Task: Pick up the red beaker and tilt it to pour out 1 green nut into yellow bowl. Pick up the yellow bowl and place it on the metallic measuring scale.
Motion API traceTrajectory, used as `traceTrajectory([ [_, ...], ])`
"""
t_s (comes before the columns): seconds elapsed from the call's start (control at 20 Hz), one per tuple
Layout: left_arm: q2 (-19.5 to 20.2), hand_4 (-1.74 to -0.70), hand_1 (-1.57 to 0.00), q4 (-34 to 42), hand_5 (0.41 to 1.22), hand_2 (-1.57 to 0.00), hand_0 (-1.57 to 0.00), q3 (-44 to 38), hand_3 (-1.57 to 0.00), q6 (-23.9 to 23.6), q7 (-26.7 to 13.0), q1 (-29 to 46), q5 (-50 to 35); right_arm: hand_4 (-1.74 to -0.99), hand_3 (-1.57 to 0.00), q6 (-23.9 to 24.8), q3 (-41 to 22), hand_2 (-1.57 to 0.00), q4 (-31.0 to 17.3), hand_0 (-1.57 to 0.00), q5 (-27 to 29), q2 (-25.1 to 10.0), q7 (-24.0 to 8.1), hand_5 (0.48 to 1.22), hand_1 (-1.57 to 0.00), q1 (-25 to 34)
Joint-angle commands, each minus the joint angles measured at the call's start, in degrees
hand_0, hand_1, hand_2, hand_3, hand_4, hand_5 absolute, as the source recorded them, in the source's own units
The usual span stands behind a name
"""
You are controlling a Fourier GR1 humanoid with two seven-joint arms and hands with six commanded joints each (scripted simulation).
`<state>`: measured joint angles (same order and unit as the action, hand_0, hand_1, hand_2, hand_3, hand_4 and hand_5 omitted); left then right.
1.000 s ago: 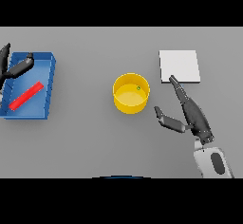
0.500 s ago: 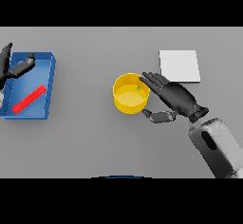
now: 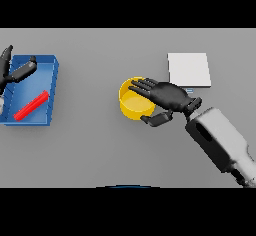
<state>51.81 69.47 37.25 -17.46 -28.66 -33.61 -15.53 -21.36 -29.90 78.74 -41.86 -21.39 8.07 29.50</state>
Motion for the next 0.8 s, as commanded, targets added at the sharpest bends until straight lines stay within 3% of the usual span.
traceTrajectory([
  [0.0, 0.86, -0.79, 0.0, 1.04, 0.72, 0.0, 0.0, -0.18, 0.0, 0.13, 0.2, 0.48, -0.24, -1.25, 0.0, -0.2, -0.55, 0.0, -1.19, 0.0, -0.27, 0.12, 0.78, 0.686, 0.0, 0.33],
  [0.2, 0.57, -0.79, 0.0, 1.09, 0.732, 0.0, 0.0, -0.01, 0.0, 0.59, -0.38, -0.44, -0.24, -1.25, 0.0, -2.01, -2.35, 0.0, -5.74, 0.0, -0.85, 0.74, 2.94, 0.681, 0.0, 3.18],
  [0.45, 0.49, -0.8, 0.0, 0.4, 0.735, 0.0, 0.0, -0.04, 0.0, 0.87, -0.37, -0.77, -0.13, -1.295, 0.0, -3.8, -4.35, 0.0, -10.2, 0.0, -2.22, 2.06, 2.17, 0.671, 0.0, 5.74],
  [0.75, 0.09, -0.79, 0.0, -0.72, 0.731, 0.0, 0.0, -0.16, 0.0, 0.75, 0.03, -1.28, 0.17, -1.304, 0.0, -6.89, -6.39, 0.0, -10.63, 0.0, -3.34, 2.46, 0.48, 0.713, 0.0, 6.94],
])
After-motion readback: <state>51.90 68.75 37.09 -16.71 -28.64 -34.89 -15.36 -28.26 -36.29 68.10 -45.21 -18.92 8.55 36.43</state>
